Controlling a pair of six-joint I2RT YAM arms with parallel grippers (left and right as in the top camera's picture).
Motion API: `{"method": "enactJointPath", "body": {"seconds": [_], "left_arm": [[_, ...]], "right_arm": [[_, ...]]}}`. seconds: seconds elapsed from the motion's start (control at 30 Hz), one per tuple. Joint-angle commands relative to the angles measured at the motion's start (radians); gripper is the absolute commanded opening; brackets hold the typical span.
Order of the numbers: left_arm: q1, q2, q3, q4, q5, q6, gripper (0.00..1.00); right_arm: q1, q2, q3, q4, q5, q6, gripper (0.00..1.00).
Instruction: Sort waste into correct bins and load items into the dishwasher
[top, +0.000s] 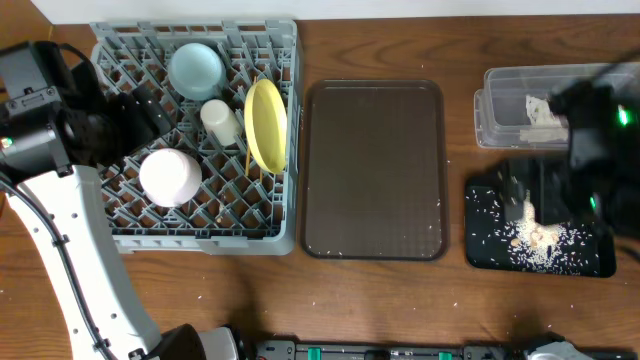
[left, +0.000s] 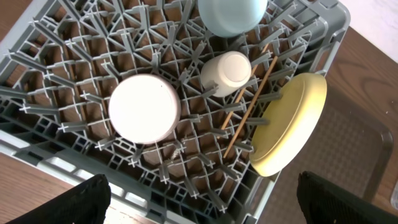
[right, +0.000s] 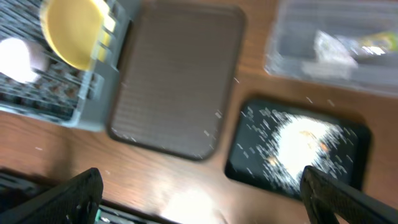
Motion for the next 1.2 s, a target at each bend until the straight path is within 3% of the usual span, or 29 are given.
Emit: {"method": "enactJointPath", "body": {"seconds": [0.0,0.27,0.6,0.73,0.83,1.0,1.17], "left_arm": [[0.005,-0.001,0.002,-0.002,-0.006,-0.009,0.96],[0.005,-0.001,0.002,-0.003,-0.006,-0.009,0.96],[0.005,-0.001,0.002,-0.003,-0.006,-0.009,0.96],[0.005,-0.001,0.002,-0.003,-0.006,-0.009,0.96],[0.005,-0.001,0.002,-0.003,-0.006,-0.008,0.96],[0.005,-0.001,0.002,-0.003,-0.006,-0.009,0.96],[0.005,-0.001,0.002,-0.003,-0.006,-0.009,0.96]], "right_arm": [[-0.003,-0.154,-0.103,-0.002,0.074,-0.012,0.99],[-0.003,-0.34,-0.138,-0.002,0.034,0.017,0.99],[-0.003,-0.373,-0.203,-0.002,0.046,-0.016,0.99],[-0.049,-0.425,-0.368,0.015,0.048,-0.06,0.99],[-0.128,-0.613,-0.715,0.293,0.017,-0.136,0.99],[-0.156,-0.772,-0.987,0.511,-0.036,-0.281,0.99],[-0.182,-0.935,-1.257,0.714,-0.042,-0.336,0.99]]}}
